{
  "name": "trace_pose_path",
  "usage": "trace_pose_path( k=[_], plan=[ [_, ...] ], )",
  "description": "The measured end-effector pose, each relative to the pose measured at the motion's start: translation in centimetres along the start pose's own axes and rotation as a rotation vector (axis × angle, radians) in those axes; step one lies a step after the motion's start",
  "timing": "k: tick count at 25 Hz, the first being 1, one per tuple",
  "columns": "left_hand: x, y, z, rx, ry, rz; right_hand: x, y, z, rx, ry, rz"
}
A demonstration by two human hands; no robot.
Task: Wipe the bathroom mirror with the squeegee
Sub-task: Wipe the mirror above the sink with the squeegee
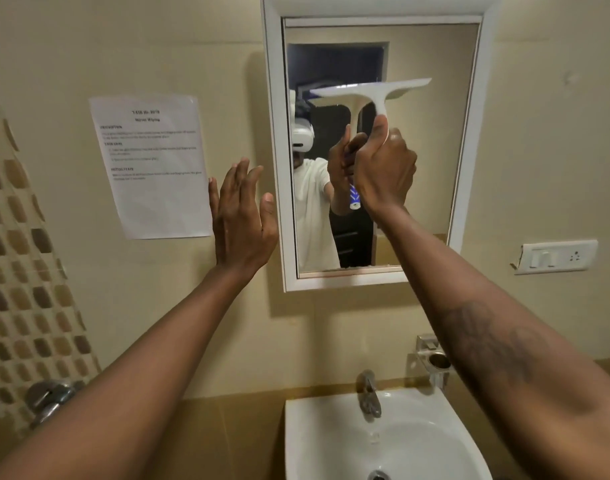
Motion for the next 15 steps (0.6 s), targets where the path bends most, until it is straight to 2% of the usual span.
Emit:
trace_pose_path(
  k=[9, 15],
  plan=[
    [-1.6, -0.5, 6.2, -0.114, -0.101, -0.015, 1.7, -2.8, 7.7, -0.026, 0.078, -0.083],
    [-1.7, -1.7, 6.5, -0.117, -0.107, -0.016, 0.0, -2.9, 6.7, 0.027, 0.187, -0.106]
  ],
)
Point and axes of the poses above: each hand's wrist, its own z-axis towards the middle knuckle, its own y-axis out of the back of the hand, x = y × z, the point moved 2 cm from there along z, towards the middle knuckle, and after that the axes turned 6 degrees about z, right-handed, at the moved point
